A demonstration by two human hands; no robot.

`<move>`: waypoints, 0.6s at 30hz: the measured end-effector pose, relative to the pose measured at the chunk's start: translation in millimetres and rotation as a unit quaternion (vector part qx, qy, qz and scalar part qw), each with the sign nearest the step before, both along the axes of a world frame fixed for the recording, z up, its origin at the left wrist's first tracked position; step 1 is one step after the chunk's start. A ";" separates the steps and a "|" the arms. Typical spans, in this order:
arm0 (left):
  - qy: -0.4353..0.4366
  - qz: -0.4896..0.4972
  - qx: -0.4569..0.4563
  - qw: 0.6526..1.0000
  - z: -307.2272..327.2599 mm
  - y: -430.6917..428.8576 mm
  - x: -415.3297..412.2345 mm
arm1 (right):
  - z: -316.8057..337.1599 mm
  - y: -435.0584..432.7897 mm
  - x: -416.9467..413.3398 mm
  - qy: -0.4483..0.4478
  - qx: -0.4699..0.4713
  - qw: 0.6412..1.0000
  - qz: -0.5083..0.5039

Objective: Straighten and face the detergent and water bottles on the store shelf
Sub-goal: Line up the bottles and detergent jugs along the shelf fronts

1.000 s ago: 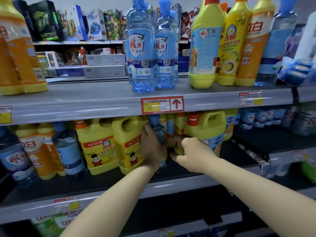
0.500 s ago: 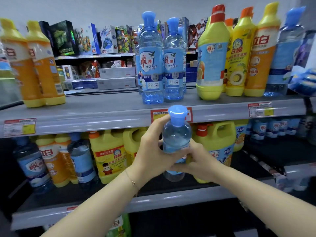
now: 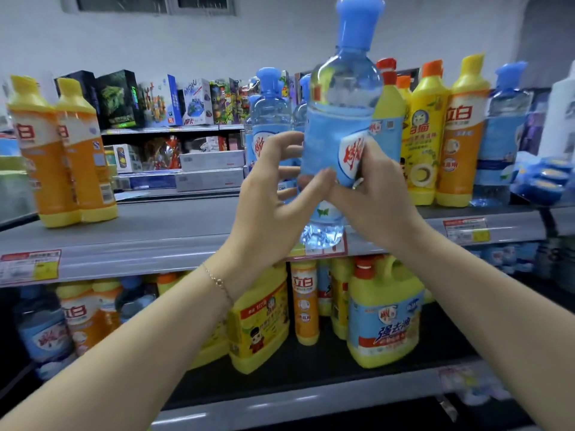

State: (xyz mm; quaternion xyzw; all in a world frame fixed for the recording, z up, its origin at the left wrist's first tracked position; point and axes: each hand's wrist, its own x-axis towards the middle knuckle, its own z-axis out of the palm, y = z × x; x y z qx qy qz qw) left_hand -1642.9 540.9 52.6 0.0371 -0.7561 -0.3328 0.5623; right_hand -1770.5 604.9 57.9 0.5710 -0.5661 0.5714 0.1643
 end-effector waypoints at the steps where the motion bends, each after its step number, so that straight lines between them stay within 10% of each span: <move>1: -0.001 0.001 0.011 1.000 1.0 -4.4 -2.5 | 7.0 -4.9 -1.4 0.005 -0.002 1.000 -0.009; 18: -0.111 0.095 0.070 0.987 -1.7 -54.0 -45.3 | 5.5 -78.5 -23.3 0.006 0.086 0.984 -0.153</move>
